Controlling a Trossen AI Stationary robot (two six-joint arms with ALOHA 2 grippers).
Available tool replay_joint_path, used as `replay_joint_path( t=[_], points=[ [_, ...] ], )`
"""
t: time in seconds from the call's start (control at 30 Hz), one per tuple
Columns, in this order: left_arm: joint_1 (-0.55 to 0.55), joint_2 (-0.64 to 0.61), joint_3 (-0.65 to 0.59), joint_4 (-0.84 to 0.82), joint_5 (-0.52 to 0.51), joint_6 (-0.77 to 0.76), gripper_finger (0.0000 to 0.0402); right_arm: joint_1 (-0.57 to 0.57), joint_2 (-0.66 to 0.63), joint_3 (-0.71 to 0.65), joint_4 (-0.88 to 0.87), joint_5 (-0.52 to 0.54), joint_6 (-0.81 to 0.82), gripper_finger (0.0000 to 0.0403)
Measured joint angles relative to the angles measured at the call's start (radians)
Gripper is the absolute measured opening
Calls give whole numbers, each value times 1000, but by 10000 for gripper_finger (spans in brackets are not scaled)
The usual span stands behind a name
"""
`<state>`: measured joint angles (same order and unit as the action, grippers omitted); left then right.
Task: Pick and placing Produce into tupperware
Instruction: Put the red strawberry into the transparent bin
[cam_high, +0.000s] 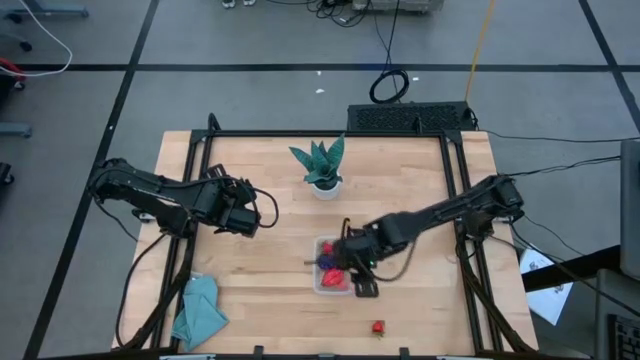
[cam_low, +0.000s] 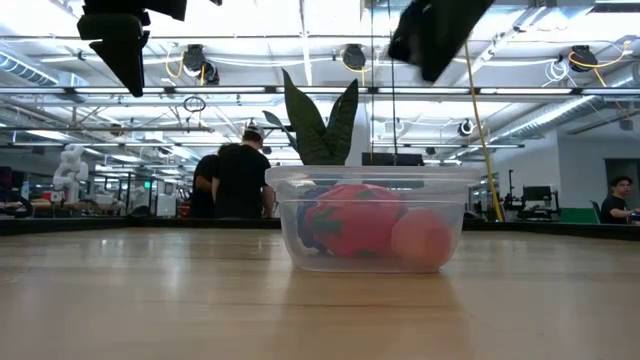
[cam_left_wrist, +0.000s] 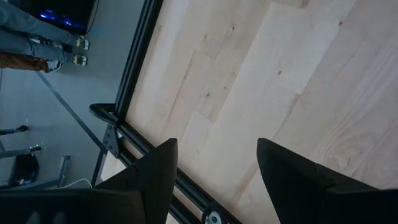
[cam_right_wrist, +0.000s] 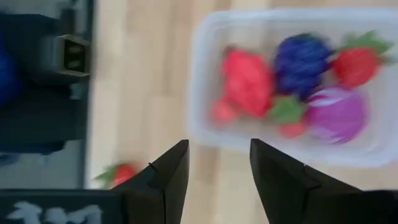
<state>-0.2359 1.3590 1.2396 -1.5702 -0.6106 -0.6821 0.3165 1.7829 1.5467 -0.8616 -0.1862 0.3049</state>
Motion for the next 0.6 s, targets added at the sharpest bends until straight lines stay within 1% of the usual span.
replay_joint_path(
  t=[0.17,0.37,0.6],
  points=[
    [0,0,0,0,5,-2,225,109,-23,0,-21,0,125,161],
    [0,0,0,0,7,-13,225,225,-17,0,-19,24,172,159],
    [0,0,0,0,39,-43,225,307,-17,0,-19,29,207,151]
  ],
)
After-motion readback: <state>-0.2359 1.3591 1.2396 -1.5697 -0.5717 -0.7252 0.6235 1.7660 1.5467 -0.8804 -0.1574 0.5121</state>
